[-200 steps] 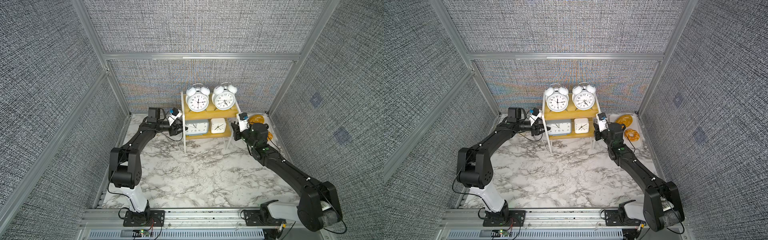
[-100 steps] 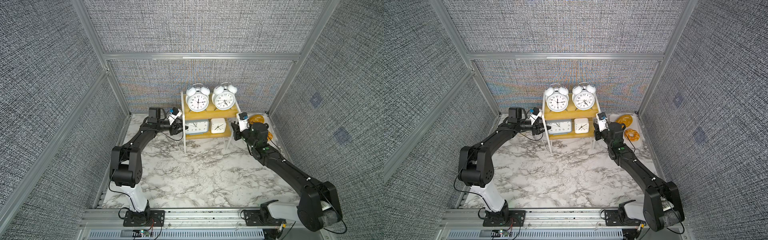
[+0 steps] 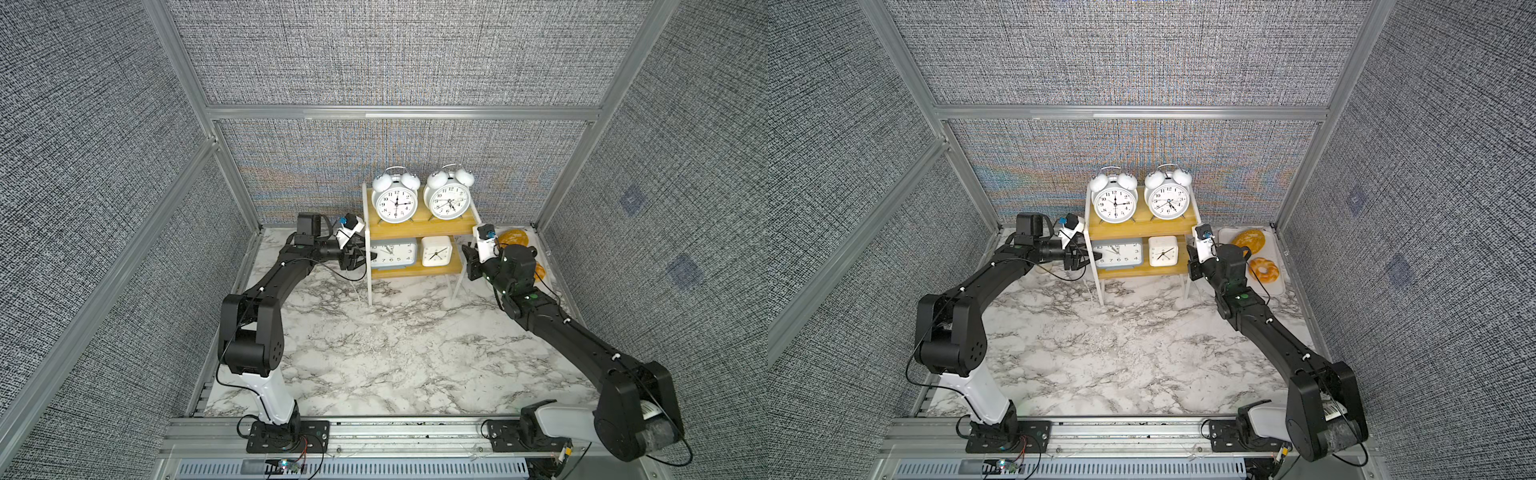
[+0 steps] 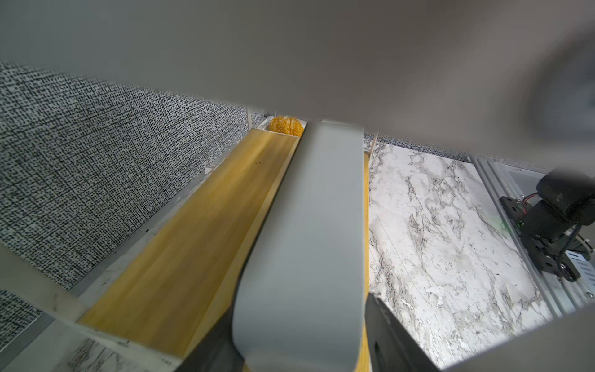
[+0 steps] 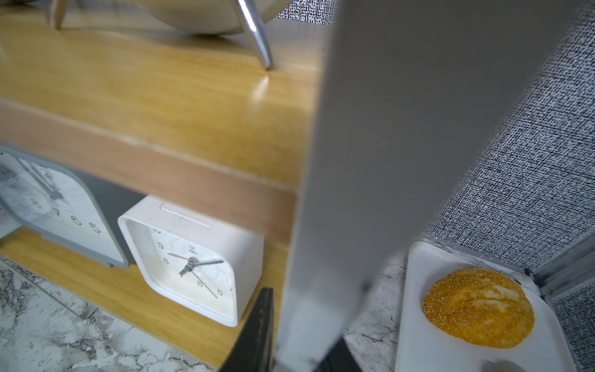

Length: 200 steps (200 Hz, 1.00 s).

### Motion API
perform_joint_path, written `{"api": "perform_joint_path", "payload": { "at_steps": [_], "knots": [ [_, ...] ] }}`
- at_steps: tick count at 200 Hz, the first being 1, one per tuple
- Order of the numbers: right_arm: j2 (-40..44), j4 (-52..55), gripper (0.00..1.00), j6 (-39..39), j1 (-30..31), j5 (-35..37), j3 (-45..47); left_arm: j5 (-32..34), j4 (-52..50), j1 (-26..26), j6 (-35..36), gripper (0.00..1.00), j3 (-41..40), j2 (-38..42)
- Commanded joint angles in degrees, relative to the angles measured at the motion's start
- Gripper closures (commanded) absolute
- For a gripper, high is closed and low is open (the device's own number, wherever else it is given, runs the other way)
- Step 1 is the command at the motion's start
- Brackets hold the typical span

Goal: Place the alarm clocks on the shelf by style
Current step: Place the alarm on the shelf.

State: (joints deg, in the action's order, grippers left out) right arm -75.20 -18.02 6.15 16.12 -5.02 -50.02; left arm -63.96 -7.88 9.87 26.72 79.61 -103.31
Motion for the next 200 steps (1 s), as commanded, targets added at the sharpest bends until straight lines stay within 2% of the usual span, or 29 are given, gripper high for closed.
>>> {"api": "perform_joint_path", "payload": {
  "at_steps": [1,122,200],
  "knots": [
    [-0.26,0.36,0.77,-0.09,0.06,0.02,-0.52,0.77,-1.42,-0.07,1.08,0.37,0.45,0.69],
    [-0.56,0.35,0.77,0.0,0.05,0.39,-0.29,3.62,-10.61,-0.43,8.2,0.36,0.46,3.11],
    [-0.85,0.44,0.77,-0.1,0.05,0.38,-0.27,5.38,-10.43,-1.68,8.18,0.35,-0.79,5.05]
  ]
}}
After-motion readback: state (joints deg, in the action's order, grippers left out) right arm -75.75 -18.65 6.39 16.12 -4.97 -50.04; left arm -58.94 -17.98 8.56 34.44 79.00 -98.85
